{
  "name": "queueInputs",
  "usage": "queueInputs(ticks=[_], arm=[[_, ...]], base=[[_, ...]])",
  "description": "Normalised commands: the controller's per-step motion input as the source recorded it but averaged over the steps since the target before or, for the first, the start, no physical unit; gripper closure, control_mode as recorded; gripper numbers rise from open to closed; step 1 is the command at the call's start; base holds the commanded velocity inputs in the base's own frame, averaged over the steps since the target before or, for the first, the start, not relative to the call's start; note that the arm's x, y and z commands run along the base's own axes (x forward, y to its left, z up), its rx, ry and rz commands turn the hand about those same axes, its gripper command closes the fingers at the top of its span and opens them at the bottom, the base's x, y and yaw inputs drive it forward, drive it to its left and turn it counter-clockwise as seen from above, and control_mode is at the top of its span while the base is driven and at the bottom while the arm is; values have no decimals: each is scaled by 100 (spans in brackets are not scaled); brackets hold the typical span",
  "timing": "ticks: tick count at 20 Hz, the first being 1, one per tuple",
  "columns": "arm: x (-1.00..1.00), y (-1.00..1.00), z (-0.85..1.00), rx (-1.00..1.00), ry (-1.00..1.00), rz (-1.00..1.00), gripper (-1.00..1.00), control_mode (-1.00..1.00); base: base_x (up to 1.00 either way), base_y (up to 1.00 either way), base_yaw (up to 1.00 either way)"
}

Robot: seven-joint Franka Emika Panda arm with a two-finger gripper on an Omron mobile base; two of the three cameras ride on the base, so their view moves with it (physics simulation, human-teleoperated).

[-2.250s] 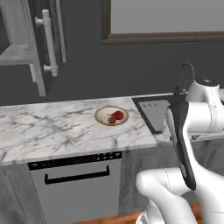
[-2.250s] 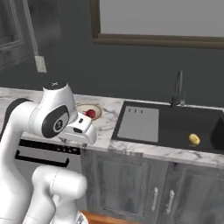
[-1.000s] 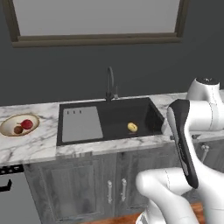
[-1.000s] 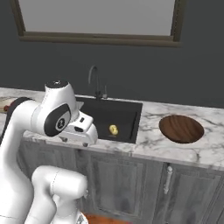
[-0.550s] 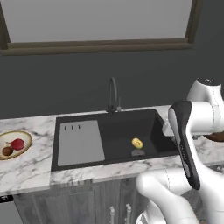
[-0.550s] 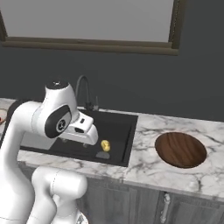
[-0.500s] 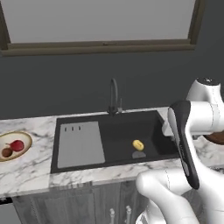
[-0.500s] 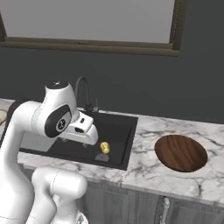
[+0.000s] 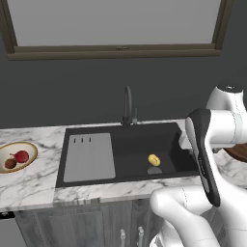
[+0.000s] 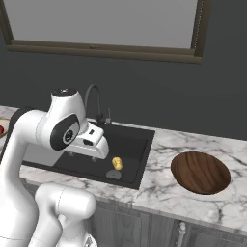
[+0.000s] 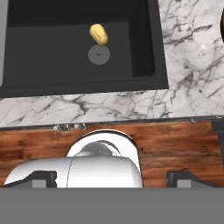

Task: Pick the pears from the cabinet and place them in one bowl. Pick the potato from the sink and place it in the other bowl.

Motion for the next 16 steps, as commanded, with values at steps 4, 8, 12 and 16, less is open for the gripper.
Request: queueInputs(ticks=[4,8,12,16], arm=[[0,0,0,0,0,0,-100,-100],[37,-5,-14,1,3,0,-100,-100],[95,0,-44,-2,-9,0,-100,-100],[86,6,-26,-11,-18,0,-100,-100]], base=[[0,0,0],[0,0,0],[0,0,0],[0,0,0]])
